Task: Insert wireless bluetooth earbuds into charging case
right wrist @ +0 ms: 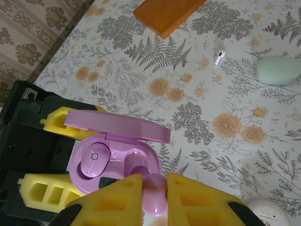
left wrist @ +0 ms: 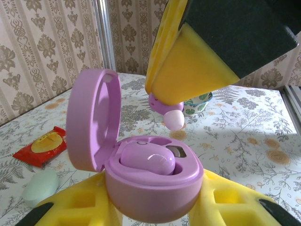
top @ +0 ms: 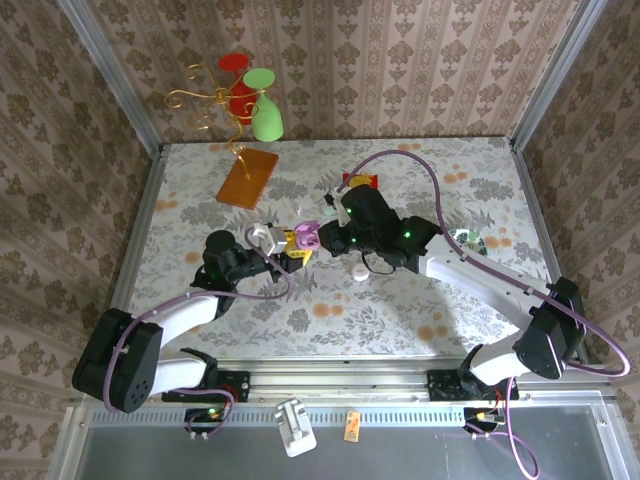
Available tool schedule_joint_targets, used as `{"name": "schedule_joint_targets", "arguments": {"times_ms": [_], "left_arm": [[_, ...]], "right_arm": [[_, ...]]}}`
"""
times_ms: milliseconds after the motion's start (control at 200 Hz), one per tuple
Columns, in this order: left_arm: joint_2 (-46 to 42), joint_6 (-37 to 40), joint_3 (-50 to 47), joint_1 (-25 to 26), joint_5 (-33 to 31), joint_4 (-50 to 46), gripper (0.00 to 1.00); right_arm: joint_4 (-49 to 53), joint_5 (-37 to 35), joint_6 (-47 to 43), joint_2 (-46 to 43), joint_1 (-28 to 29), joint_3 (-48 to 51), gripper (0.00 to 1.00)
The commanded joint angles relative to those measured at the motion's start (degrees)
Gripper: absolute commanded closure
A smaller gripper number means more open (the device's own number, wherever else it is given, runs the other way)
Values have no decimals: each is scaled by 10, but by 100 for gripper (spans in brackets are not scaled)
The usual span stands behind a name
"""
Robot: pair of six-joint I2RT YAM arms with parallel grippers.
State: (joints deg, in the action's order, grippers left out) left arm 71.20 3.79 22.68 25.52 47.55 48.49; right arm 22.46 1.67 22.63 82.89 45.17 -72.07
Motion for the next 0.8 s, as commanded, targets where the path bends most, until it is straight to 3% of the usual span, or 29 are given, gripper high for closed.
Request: {"name": "schedule_joint_targets", "arguments": {"times_ms": [0,795], "left_arm": [[-10,12,9,2,22,-6,74],[-9,-18,12,3,19,30,74]], "right_arm": [[-17,-11,-6,-7,4,-12,82],[-19,-2,-26,18,12,4,82]]}}
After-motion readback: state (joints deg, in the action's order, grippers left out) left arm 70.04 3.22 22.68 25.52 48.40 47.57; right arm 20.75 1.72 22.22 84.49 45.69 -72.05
